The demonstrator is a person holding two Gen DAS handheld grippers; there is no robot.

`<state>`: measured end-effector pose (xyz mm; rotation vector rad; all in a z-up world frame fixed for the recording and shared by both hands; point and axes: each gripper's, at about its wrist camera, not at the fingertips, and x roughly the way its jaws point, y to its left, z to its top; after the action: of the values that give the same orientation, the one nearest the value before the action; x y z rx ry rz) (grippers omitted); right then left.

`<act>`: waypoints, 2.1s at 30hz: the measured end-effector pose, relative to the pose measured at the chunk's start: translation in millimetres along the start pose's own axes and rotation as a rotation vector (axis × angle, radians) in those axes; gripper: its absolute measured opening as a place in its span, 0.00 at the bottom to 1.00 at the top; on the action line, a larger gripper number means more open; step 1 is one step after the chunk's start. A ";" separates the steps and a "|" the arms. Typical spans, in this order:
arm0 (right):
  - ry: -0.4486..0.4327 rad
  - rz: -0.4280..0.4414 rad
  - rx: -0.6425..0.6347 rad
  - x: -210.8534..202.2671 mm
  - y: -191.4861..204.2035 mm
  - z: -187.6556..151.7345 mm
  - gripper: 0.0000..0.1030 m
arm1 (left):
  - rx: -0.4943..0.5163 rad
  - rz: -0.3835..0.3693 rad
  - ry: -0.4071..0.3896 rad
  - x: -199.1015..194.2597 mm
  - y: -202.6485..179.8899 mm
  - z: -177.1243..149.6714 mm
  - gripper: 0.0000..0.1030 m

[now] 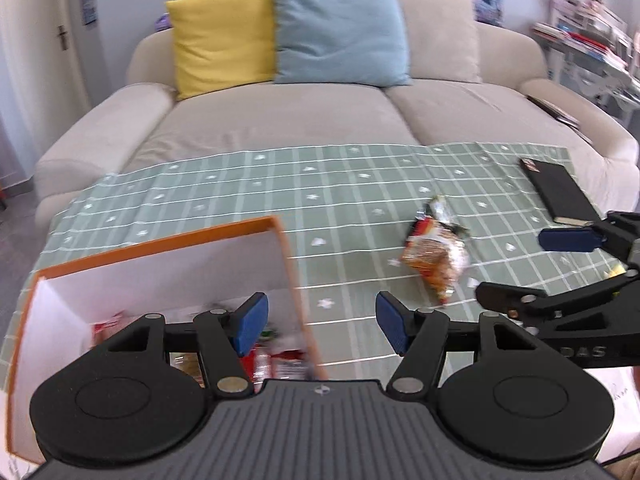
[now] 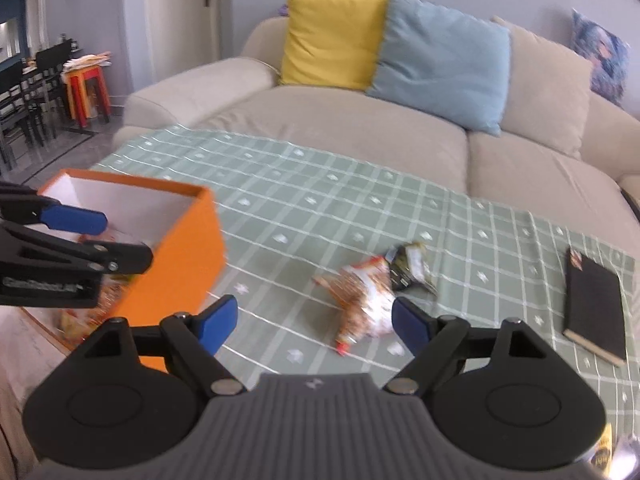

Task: Organize snacks
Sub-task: 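Lift both tools out of the box toward the peanut bag, then grasp the peanut snack bag with the left tool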

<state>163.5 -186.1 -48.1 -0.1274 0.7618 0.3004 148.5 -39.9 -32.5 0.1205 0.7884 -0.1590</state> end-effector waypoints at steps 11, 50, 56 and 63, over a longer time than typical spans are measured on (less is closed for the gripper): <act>0.002 -0.065 0.145 17.2 -52.4 -25.9 0.79 | 0.058 -0.089 0.012 25.9 -47.3 6.4 0.75; 0.091 -0.160 0.317 117.9 -114.5 -41.8 0.54 | -0.294 -0.209 0.156 152.8 -75.3 29.9 0.85; 0.098 -0.120 0.302 130.4 -112.2 -41.8 0.54 | -0.332 -0.162 0.197 163.2 -78.7 34.3 0.85; 0.098 -0.038 0.289 133.0 -104.8 -43.9 0.54 | -0.329 -0.093 0.239 173.6 -81.3 33.4 0.81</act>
<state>258.2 -265.9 -171.6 0.1165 0.8907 0.1462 277.0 -142.1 -136.9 -0.2118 1.0484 -0.1016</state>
